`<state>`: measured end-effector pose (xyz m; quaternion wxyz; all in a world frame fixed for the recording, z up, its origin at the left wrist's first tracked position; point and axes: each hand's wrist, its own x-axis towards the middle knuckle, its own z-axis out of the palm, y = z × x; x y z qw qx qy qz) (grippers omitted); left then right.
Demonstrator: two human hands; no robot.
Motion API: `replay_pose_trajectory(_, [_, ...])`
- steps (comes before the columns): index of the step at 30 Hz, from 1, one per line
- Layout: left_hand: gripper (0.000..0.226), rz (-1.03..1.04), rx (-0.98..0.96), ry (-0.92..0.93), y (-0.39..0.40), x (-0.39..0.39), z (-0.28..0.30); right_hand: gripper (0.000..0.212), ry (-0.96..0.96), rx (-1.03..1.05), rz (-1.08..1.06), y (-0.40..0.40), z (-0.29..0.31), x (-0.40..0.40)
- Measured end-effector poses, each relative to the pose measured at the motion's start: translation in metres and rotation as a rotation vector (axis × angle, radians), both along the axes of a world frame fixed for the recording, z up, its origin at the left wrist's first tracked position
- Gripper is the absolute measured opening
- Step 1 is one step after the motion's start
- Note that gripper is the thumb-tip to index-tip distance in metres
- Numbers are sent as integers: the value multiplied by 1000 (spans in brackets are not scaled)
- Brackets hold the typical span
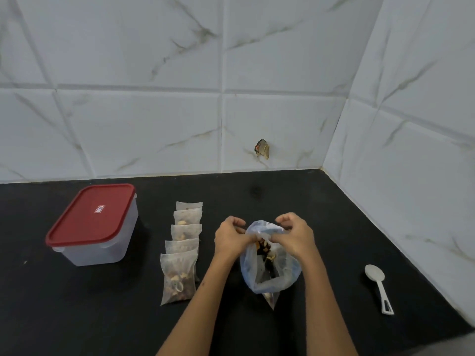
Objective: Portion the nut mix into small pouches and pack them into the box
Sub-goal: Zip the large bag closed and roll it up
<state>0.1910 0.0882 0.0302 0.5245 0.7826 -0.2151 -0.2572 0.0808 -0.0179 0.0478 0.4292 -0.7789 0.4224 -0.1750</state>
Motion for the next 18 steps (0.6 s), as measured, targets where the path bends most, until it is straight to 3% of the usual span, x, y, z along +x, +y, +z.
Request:
replay_pose_trajectory(3, [63, 36, 46, 168, 10, 1, -1, 50, -132, 136, -114, -1, 0, -22])
replay_pose_trajectory(5, [65, 49, 114, 261, 18, -4, -3, 49, -54, 219, -244, 1, -4, -33])
replay_pose_trajectory(8, [65, -37, 178, 550, 30, -10, -7, 38, 40, 607, -269, 9, -6, -51])
replay_pose_trajectory(13, [36, -95, -252, 1007, 41, -14, -3, 38, -332, 1007, -231, 12, -9, -63])
replay_pose_trajectory(15, [35, -107, -428, 1082, 44, -16, -2, 34, -459, 1093, -262, 12, -9, -64])
replay_pose_trajectory(18, [51, -167, -447, 1048, 49, -21, -2, 26, -556, 1142, -236, 14, -10, -66])
